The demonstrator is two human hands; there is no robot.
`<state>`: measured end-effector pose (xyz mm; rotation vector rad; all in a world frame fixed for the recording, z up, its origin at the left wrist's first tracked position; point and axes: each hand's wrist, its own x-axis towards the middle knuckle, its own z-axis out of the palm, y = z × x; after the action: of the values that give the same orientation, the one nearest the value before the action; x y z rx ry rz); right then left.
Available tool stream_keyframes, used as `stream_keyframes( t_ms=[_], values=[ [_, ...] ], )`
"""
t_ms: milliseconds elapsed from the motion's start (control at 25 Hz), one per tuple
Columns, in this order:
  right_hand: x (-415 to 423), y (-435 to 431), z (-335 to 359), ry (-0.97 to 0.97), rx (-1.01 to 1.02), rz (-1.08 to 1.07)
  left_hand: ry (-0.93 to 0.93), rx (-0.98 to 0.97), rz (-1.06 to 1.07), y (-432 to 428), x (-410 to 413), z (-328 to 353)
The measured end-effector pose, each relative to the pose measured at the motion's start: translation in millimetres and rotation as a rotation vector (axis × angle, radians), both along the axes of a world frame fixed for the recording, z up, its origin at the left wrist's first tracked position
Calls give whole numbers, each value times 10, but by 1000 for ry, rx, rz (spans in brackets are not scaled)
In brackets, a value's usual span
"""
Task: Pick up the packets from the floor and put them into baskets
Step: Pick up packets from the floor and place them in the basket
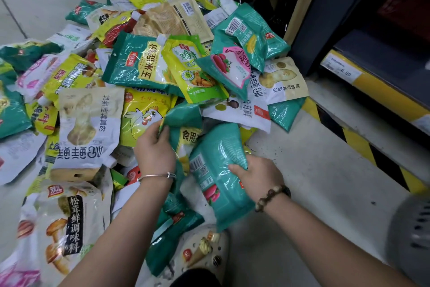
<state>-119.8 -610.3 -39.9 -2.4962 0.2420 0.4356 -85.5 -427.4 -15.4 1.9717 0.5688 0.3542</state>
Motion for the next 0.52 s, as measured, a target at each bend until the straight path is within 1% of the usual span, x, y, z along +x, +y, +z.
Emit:
stream_keyframes(
  t_ms=[120,240,320,400,520],
  values=[
    [-29,-190,189,-58,-23,-25,-4,-127,8,-34,-62,128],
    [-104,-345,352,-121,16,-102,-3,-240,17,-125,-98,327],
    [-152,-471,462,-170,98,-198,16,-324,36,-179,-108,482],
    [-220,-619,576,-233,223,-326,38,-368,13,-227,-117,658],
    [-366,-855,801,-352,385,-486,61,-337,-115,-390,-154,1011]
  ],
)
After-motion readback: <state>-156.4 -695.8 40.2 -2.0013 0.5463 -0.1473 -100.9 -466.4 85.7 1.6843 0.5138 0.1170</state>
